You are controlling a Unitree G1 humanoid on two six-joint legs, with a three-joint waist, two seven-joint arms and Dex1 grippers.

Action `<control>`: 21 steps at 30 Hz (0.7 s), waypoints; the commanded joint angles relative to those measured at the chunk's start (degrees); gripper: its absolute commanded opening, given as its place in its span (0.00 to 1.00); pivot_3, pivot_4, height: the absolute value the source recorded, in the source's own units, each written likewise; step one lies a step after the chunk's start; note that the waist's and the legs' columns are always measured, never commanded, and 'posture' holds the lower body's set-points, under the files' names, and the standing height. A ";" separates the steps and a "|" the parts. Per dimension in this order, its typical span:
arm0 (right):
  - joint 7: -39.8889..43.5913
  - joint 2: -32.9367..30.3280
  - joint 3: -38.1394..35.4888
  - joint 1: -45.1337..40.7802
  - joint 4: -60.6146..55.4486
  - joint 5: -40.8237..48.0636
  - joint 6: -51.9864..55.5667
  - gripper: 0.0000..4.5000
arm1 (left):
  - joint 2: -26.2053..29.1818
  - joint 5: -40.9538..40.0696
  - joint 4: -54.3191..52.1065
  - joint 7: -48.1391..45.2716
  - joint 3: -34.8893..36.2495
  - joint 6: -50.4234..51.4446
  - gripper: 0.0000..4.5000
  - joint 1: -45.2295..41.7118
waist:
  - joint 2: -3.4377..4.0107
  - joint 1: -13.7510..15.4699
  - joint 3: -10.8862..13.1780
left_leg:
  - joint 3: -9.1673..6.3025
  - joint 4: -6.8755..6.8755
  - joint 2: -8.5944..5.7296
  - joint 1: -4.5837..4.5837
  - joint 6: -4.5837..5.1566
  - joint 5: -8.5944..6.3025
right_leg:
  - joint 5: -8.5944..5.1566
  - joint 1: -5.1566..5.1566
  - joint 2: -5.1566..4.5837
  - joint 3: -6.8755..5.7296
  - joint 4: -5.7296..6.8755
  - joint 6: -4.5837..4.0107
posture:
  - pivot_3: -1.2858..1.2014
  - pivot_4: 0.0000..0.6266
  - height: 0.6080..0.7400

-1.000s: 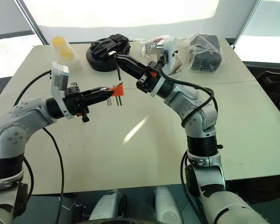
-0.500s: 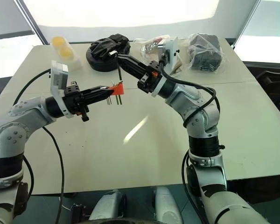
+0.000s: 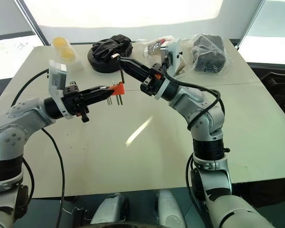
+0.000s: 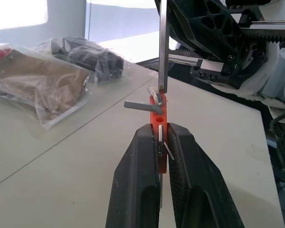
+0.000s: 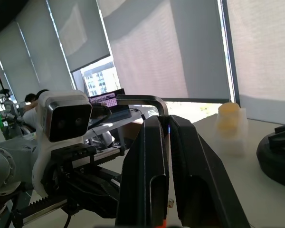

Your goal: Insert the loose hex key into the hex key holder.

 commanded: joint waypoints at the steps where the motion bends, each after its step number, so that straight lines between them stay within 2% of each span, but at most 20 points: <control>1: -0.22 0.22 0.29 -0.60 -2.78 0.77 -0.44 0.01 | 0.20 -0.73 -1.60 -0.03 1.21 -0.34 0.00 -1.51 | 0.00 0.00 0.00 | 0.00 0.00 0.00 0.00 0.00 0.00 | 0.00 0.00 0.00 0.00 0.00 0.00 | 0.52 0.24 1.00; 21: -0.14 1.43 1.73 -2.04 -1.83 0.41 -1.19 0.01 | -0.91 -1.90 -3.70 0.42 0.38 1.07 0.00 -0.65 | 0.00 -0.01 0.00 | 0.00 0.00 0.00 0.00 0.00 0.00 | 0.00 0.00 0.00 0.00 0.00 0.00 | 0.52 0.24 1.00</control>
